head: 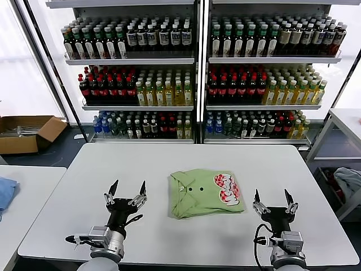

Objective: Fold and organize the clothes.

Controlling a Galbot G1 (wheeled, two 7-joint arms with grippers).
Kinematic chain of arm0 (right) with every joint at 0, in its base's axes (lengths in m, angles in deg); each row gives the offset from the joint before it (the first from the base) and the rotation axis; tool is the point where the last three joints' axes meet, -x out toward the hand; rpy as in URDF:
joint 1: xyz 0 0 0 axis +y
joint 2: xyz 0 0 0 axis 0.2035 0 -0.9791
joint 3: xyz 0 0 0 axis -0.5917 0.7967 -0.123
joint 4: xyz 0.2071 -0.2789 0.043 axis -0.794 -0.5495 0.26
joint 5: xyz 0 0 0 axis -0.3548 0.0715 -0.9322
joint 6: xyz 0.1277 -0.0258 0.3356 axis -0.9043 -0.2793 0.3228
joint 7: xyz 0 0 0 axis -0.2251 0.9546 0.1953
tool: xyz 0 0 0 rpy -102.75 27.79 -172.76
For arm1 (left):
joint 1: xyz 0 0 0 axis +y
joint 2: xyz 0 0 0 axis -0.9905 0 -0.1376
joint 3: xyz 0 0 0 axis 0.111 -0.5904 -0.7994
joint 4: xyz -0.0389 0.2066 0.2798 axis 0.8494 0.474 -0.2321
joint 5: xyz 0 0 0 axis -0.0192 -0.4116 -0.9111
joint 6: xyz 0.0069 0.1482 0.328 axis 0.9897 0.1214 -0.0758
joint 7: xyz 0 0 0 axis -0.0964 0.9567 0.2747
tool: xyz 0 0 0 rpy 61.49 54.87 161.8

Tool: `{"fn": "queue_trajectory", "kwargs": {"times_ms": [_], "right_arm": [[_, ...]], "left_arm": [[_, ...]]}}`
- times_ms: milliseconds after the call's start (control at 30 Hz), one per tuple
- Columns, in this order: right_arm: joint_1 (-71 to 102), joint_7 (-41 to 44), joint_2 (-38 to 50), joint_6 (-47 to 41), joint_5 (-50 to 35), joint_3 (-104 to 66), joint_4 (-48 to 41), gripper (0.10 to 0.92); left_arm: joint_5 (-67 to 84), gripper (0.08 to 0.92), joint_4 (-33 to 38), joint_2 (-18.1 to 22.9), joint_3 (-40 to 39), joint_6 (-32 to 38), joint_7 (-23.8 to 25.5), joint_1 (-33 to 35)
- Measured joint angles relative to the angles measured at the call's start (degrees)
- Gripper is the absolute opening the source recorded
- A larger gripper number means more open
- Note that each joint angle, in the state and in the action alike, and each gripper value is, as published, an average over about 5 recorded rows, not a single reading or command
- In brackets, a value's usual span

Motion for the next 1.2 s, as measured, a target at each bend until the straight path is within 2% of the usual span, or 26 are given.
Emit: {"fn": "queue_trajectory", "kwargs": {"times_ms": [1200], "right_arm": [[1.04, -0.34, -0.86, 0.56, 3.81, 0.60, 0.96, 0.823]], "left_arm": [[-2.01, 0.823, -0.42, 0.50, 1.13, 0.25, 1.72, 0.32]]}}
